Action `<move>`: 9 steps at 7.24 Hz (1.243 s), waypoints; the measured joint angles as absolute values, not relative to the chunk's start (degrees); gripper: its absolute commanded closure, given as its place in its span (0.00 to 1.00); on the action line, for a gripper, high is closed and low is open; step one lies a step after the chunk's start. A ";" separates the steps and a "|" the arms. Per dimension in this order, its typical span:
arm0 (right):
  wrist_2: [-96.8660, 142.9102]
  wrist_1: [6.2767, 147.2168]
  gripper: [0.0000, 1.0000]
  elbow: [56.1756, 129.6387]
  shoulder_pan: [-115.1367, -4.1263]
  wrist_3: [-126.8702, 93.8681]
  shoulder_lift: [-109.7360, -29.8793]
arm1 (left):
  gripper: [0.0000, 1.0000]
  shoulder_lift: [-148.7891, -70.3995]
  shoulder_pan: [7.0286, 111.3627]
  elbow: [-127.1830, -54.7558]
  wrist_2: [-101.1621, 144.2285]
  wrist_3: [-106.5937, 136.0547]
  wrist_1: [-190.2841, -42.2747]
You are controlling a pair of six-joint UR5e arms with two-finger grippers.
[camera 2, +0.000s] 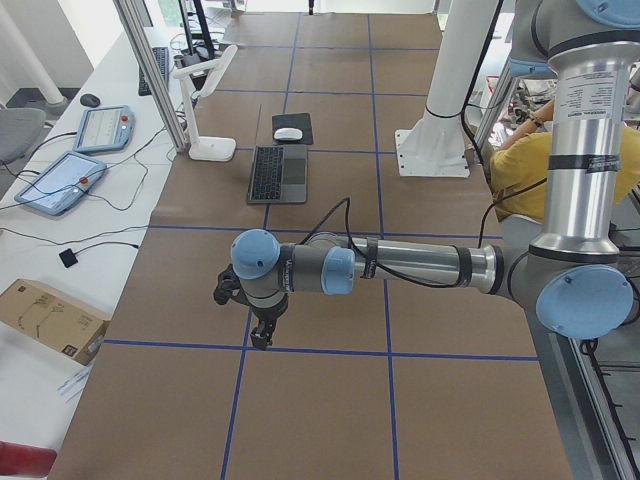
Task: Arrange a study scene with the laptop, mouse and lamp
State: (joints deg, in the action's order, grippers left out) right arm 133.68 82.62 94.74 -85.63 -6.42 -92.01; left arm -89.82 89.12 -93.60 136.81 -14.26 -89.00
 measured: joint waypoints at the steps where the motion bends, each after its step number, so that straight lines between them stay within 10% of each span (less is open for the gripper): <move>1: 133.68 82.62 0.00 94.74 -85.27 -6.42 -91.97 | 0.00 -89.84 89.11 -93.60 136.83 -14.30 -89.02; 9: 133.60 82.60 0.00 95.15 -83.55 -6.39 -91.12 | 0.00 -90.06 89.04 -94.45 136.85 -14.35 -89.03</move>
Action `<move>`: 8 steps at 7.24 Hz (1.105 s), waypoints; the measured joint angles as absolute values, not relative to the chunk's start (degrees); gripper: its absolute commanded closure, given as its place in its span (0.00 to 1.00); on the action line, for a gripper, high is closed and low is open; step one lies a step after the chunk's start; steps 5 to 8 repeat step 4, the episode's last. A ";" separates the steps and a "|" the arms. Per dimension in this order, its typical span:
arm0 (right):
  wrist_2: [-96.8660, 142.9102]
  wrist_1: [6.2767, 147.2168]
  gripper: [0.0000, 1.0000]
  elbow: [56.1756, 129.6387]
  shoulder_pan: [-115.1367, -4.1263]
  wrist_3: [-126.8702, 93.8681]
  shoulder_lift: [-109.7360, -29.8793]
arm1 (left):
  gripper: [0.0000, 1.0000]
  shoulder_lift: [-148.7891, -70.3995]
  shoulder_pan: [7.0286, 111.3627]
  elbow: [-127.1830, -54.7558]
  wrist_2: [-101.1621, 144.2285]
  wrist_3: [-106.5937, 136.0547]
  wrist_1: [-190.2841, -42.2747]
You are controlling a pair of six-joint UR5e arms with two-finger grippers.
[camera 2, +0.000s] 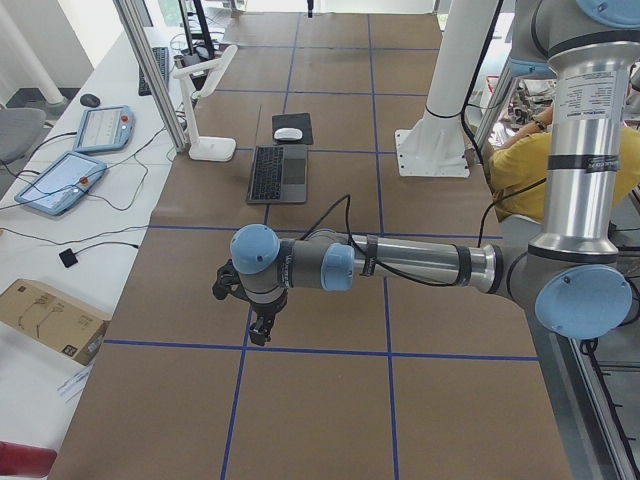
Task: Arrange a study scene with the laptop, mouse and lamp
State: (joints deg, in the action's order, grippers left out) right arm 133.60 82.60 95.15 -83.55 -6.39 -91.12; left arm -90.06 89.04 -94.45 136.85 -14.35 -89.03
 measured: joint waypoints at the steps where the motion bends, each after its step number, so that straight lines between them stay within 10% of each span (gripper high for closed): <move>1: 133.60 82.58 0.00 95.17 -83.41 -6.41 -91.09 | 0.00 -90.07 89.01 -94.47 136.84 -14.38 -89.03; 8: 133.54 82.54 0.00 95.18 -83.07 -6.38 -91.10 | 0.00 -90.09 88.95 -94.46 136.81 -14.37 -89.03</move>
